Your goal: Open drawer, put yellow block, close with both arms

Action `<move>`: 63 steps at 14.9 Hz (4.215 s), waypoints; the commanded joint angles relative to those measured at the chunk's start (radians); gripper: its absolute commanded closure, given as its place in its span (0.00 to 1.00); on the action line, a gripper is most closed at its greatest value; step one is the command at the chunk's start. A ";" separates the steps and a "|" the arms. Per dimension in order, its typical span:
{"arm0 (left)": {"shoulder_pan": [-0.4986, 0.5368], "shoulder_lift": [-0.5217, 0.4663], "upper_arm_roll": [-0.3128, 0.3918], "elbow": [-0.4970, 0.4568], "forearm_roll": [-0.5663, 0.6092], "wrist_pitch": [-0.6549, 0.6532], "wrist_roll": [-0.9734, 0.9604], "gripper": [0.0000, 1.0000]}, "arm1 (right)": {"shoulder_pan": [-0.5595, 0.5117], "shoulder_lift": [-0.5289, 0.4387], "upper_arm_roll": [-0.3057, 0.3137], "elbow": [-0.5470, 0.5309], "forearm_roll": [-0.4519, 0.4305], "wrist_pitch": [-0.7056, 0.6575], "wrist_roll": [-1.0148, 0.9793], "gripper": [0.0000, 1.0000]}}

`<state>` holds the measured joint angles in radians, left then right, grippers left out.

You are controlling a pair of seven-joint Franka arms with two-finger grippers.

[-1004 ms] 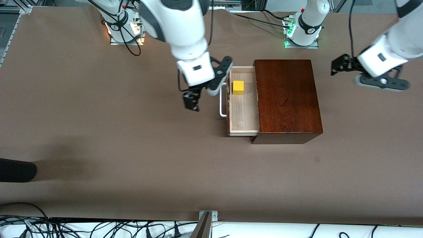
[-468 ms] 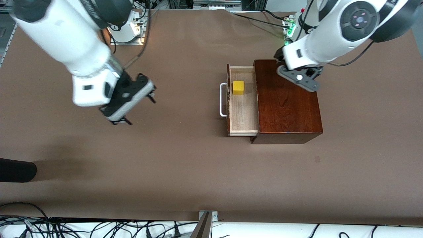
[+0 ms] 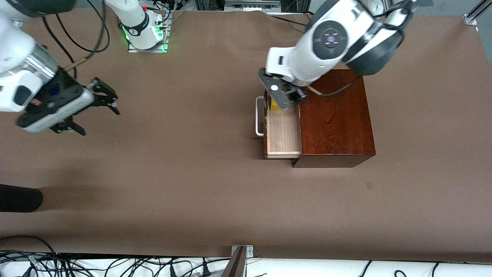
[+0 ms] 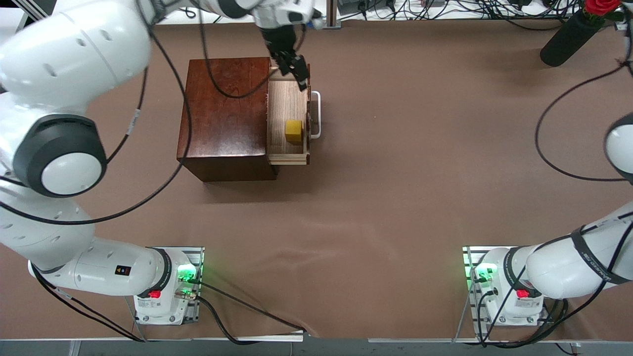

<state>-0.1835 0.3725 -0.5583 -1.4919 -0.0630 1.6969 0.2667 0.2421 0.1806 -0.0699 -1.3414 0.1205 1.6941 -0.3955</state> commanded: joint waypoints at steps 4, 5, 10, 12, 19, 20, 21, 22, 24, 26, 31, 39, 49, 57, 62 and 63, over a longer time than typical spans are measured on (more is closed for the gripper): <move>-0.148 0.207 -0.005 0.048 0.245 0.261 0.230 0.00 | -0.121 -0.193 0.019 -0.241 0.021 -0.071 0.113 0.00; -0.172 0.233 -0.003 0.047 0.247 0.317 0.238 0.00 | -0.127 -0.208 0.018 -0.257 0.016 -0.082 0.144 0.00; -0.238 0.324 0.003 0.033 0.376 0.374 0.252 0.00 | -0.127 -0.208 0.012 -0.242 -0.044 -0.128 0.213 0.00; -0.234 0.329 0.008 0.012 0.403 0.353 0.247 0.00 | -0.124 -0.205 0.016 -0.231 -0.082 -0.134 0.214 0.00; -0.177 0.304 0.049 0.035 0.416 0.063 0.253 0.00 | -0.125 -0.201 0.012 -0.222 -0.111 -0.192 0.279 0.00; -0.177 0.303 0.055 0.035 0.420 0.052 0.265 0.00 | -0.125 -0.199 0.012 -0.210 -0.113 -0.205 0.279 0.00; -0.172 0.301 0.060 0.035 0.439 0.037 0.273 0.00 | -0.127 -0.194 0.012 -0.205 -0.113 -0.221 0.276 0.00; -0.168 0.301 0.060 0.035 0.452 0.015 0.273 0.00 | -0.132 -0.194 0.009 -0.202 -0.111 -0.225 0.271 0.00; -0.163 0.301 0.061 0.035 0.459 -0.035 0.275 0.00 | -0.132 -0.191 -0.007 -0.196 -0.108 -0.223 0.273 0.00; -0.148 0.301 0.061 0.030 0.485 -0.057 0.275 0.00 | -0.132 -0.191 -0.007 -0.196 -0.110 -0.218 0.274 0.00; -0.142 0.301 0.061 0.025 0.538 -0.143 0.275 0.00 | -0.132 -0.187 -0.007 -0.196 -0.101 -0.214 0.279 0.00; -0.148 0.301 0.014 0.085 0.476 -0.114 0.252 0.00 | -0.122 -0.181 -0.001 -0.196 -0.108 -0.211 0.285 0.00; 0.031 0.131 0.014 0.183 0.324 -0.140 0.161 0.00 | -0.125 -0.178 -0.005 -0.196 -0.122 -0.195 0.285 0.00; 0.156 -0.073 0.187 0.162 0.287 -0.201 0.036 0.00 | -0.124 -0.178 -0.002 -0.199 -0.121 -0.199 0.287 0.00; 0.142 -0.252 0.392 -0.017 0.163 -0.102 -0.267 0.00 | -0.125 -0.176 -0.004 -0.199 -0.117 -0.205 0.287 0.00; 0.142 -0.295 0.406 -0.059 0.164 -0.082 -0.268 0.00 | -0.125 -0.176 -0.004 -0.199 -0.117 -0.205 0.287 0.00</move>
<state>-0.0305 0.2077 -0.1974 -1.3987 0.1281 1.5466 0.0614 0.1203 0.0031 -0.0788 -1.5516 0.0123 1.5009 -0.1220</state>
